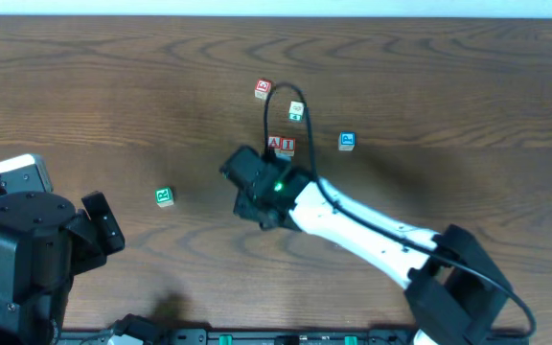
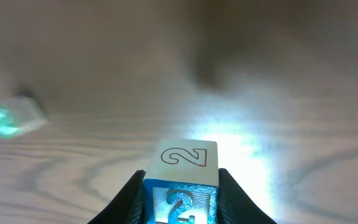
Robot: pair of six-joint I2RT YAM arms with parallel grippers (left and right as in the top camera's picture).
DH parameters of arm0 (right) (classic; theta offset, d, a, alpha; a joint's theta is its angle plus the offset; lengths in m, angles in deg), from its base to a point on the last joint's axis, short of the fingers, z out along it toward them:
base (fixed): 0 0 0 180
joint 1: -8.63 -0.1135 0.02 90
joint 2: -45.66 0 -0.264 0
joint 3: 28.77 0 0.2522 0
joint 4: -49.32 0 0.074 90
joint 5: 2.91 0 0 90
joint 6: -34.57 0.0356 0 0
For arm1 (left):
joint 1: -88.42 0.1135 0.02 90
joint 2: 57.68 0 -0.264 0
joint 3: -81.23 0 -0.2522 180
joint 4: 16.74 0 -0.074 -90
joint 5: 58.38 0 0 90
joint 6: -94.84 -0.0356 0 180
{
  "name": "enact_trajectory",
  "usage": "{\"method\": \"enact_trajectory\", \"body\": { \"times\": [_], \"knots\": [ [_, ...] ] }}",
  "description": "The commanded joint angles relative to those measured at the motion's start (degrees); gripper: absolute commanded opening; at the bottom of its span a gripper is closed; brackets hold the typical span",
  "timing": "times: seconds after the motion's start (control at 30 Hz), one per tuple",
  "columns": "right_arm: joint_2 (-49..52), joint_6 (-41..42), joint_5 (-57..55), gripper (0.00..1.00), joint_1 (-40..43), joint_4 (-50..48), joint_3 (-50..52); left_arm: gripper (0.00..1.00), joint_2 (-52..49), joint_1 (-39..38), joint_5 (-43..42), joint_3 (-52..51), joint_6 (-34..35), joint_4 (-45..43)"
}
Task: Spell out Ai2
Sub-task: 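Carry the blue 2 block up to the right of the I block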
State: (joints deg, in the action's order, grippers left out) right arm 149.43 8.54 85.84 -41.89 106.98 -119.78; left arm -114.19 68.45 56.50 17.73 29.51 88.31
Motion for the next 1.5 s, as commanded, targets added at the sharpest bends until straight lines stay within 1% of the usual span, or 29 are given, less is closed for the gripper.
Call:
{"method": "enact_trajectory", "body": {
  "times": [0.0, 0.23, 0.3, 0.43, 0.63, 0.77, 1.0, 1.23, 1.33, 1.4, 1.47],
  "knots": [
    [-1.9, -7.28, -4.94, 0.24, 2.43, 3.8, -5.88, 0.95, -0.2, 0.09, 0.98, 0.52, 0.66, 0.17],
    [-1.9, -16.94, -9.4, 0.23, 8.81, 12.61, -14.32, 0.96, -0.22, 0.09, 0.98, 0.55, 0.68, 0.13],
    [-1.9, -19.54, -9.92, 0.24, 10.93, 13.4, -14.64, 0.95, -0.22, 0.07, 0.98, 0.55, 0.7, 0.13],
    [-1.86, -21.49, -12.04, 0.22, 15.19, 16.35, -14.62, 0.95, -0.22, 0.07, 0.98, 0.55, 0.68, 0.13],
    [-1.62, -27.67, -12.07, 0.2, 19.76, 15.37, -14.56, 0.95, -0.22, 0.07, 0.74, 0.52, 0.72, 0.0],
    [0.15, -32.61, -12.07, 0.23, 20.55, 14.1, -14.51, 0.95, -0.22, 0.07, -0.83, 0.52, 1.29, -1.09],
    [5.18, -31.71, -11.8, 0.2, 20.57, 12.74, -14.51, 0.95, -0.22, 0.07, -1.46, 0.52, 1.33, -1.81],
    [10.78, -30.99, -8.33, 0.13, 20.55, 10.56, -14.51, 0.96, -0.22, 0.07, -2.03, 0.55, 1.33, -2.05],
    [11.47, -30.75, -8.28, 0.13, 20.55, 9.62, -14.51, 0.95, -0.22, 0.07, -2.03, 0.52, 1.33, -2.03],
    [11.65, -29.66, -7.89, 0.16, 20.61, 9.51, -14.51, 0.95, -0.22, 0.07, -2.05, 0.52, 1.33, -2.05],
    [11.67, -28.79, -6.19, 0.16, 20.61, 9.53, -14.49, 0.96, -0.22, 0.07, -2.12, 0.52, 1.4, -2.05]
  ]
}}
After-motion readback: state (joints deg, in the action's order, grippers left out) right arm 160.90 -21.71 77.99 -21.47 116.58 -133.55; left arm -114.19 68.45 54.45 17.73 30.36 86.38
